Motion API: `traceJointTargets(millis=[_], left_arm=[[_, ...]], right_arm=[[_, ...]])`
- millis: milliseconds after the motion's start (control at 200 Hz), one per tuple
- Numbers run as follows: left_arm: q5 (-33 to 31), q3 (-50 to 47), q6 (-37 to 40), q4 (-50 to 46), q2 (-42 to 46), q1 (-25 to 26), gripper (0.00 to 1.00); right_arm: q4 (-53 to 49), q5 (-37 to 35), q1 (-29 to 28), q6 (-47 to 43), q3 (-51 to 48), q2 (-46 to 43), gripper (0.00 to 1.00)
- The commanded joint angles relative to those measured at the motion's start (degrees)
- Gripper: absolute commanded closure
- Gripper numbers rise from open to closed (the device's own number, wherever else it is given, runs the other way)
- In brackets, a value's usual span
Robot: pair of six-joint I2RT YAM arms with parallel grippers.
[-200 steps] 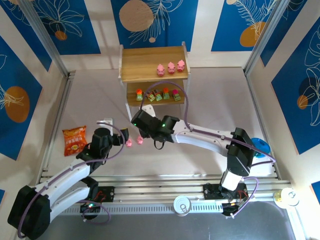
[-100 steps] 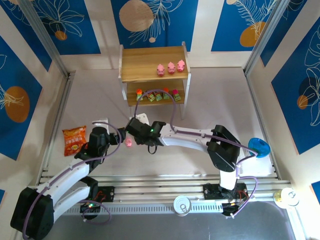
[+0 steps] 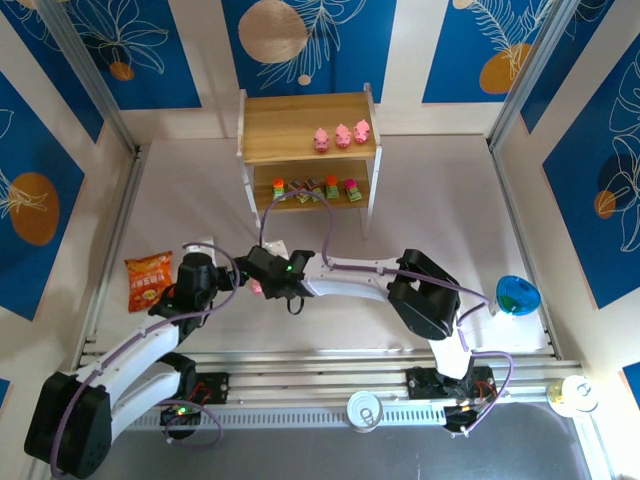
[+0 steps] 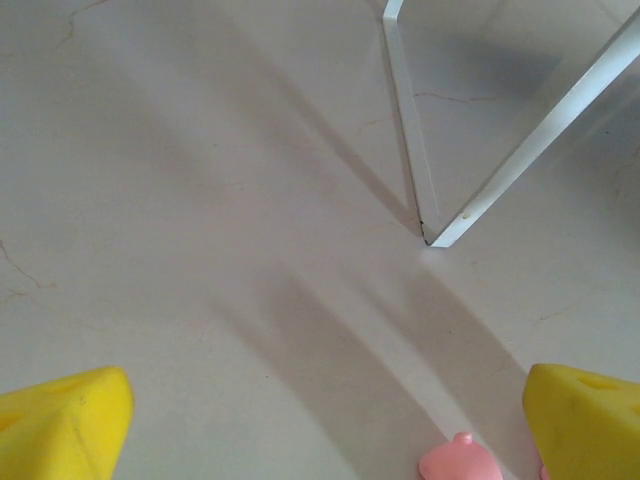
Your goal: Place and organize the plastic toys onto the shelf
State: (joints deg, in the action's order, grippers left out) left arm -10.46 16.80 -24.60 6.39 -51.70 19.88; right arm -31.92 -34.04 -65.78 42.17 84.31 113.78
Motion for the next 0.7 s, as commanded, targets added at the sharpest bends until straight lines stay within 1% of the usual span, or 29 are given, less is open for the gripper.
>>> traceJointTargets(millis=[0,430,695], left_arm=[[1.3,-0.9,-0.8,-0.2,0.6,-0.7,0.0],[-0.3,-1.8,-1.6,-1.5,3.8,-1.4,0.0],[0.2,-1.8,-1.8,-1.1,3.3,-1.6,0.0]], right_arm=[[0.5,1.0,-0.3,1.4,2.4,1.9,0.52],[0.3,0.5,0.6,2.2,2.9,5.2,0.52],[0.4,0.4,1.4,2.2,4.0,7.1,0.52]])
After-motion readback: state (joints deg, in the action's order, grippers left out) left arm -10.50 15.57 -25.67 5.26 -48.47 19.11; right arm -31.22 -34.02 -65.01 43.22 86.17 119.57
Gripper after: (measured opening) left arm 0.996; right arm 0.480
